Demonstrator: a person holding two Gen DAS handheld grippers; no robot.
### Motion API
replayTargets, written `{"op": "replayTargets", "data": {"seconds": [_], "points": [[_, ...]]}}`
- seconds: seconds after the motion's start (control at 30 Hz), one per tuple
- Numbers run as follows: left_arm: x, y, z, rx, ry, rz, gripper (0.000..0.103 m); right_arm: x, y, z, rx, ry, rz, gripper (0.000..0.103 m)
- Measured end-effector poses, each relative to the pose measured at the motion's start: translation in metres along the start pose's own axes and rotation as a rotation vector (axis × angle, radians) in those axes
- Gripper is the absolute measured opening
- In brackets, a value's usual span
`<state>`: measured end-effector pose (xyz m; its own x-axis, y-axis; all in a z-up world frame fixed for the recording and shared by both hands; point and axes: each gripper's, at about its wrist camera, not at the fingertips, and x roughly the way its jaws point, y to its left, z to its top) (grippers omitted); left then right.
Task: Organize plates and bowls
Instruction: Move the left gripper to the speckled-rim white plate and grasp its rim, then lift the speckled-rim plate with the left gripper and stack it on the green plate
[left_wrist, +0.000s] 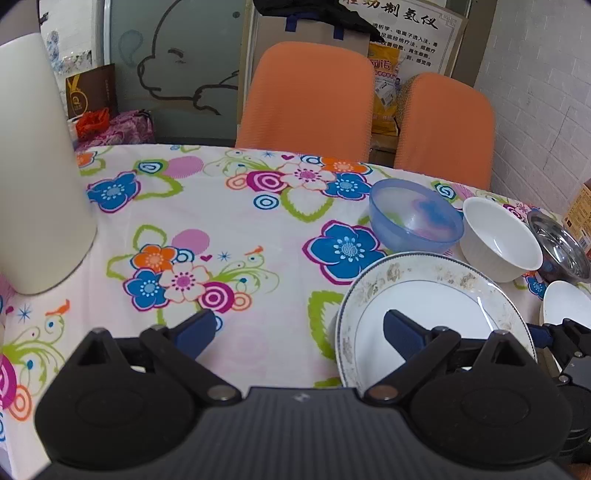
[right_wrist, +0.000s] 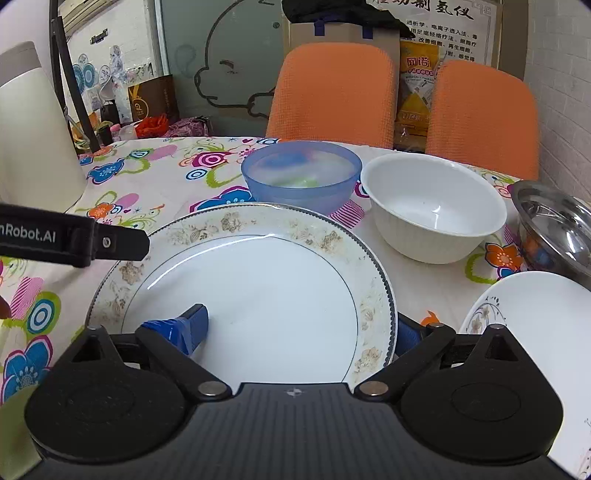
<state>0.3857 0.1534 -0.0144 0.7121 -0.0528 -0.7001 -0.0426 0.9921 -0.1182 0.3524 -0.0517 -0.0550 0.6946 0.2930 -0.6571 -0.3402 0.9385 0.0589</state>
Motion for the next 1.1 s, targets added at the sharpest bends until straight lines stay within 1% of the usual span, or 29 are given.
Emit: {"op": "replayTargets", "data": {"seconds": [0.13, 0.17, 0.27, 0.33, 0.47, 0.57, 0.67, 0.73, 0.77, 0.8, 0.83, 0.87, 0.93, 0.97, 1.03, 1.1], "points": [[0.001, -0.001, 0.000, 0.005, -0.001, -0.011, 0.096, 0.001, 0.004, 0.002, -0.010, -0.002, 0.037, 0.087], [0.002, -0.002, -0.001, 0.008, 0.001, -0.013, 0.096, 0.000, 0.003, 0.002, -0.018, -0.003, 0.044, 0.085], [0.006, -0.004, -0.003, 0.013, 0.016, -0.018, 0.096, -0.003, -0.006, -0.001, 0.007, -0.006, 0.025, 0.086], [0.010, -0.005, -0.004, 0.011, 0.030, -0.026, 0.096, -0.004, -0.004, -0.004, -0.019, -0.011, 0.025, 0.086], [0.019, -0.010, -0.008, 0.001, 0.063, -0.054, 0.096, -0.005, -0.003, -0.006, -0.027, -0.028, 0.030, 0.087], [0.023, -0.015, -0.012, 0.024, 0.071, -0.046, 0.096, -0.008, -0.003, -0.010, -0.037, -0.042, 0.029, 0.087], [0.026, -0.019, -0.015, 0.049, 0.063, -0.019, 0.095, -0.011, -0.001, -0.013, -0.041, -0.047, 0.030, 0.087], [0.026, -0.023, -0.017, 0.070, 0.054, 0.005, 0.091, -0.011, 0.000, -0.015, -0.047, -0.050, 0.051, 0.087], [0.025, -0.024, -0.018, 0.073, 0.046, -0.006, 0.085, -0.011, 0.001, -0.015, -0.053, -0.047, 0.074, 0.087], [0.023, -0.026, -0.018, 0.074, 0.042, -0.015, 0.076, -0.011, 0.005, -0.016, -0.066, -0.048, 0.084, 0.088], [0.021, -0.029, -0.018, 0.080, 0.039, -0.030, 0.060, -0.011, 0.007, -0.015, -0.059, -0.050, 0.075, 0.088], [0.020, -0.033, -0.018, 0.087, 0.038, -0.047, 0.055, -0.010, 0.008, -0.014, -0.048, -0.048, 0.061, 0.088], [0.020, -0.041, -0.016, 0.083, 0.040, -0.005, 0.055, -0.009, 0.010, -0.010, -0.035, -0.028, 0.051, 0.088], [0.021, -0.041, -0.015, 0.076, 0.046, -0.004, 0.055, -0.009, 0.009, -0.009, -0.024, -0.023, 0.055, 0.088], [0.020, -0.041, -0.012, 0.071, 0.050, -0.014, 0.047, -0.013, 0.008, -0.008, -0.007, -0.024, 0.067, 0.088], [0.015, -0.044, -0.012, 0.075, 0.039, -0.009, 0.046, -0.019, 0.009, -0.009, -0.003, -0.043, 0.061, 0.088]]}}
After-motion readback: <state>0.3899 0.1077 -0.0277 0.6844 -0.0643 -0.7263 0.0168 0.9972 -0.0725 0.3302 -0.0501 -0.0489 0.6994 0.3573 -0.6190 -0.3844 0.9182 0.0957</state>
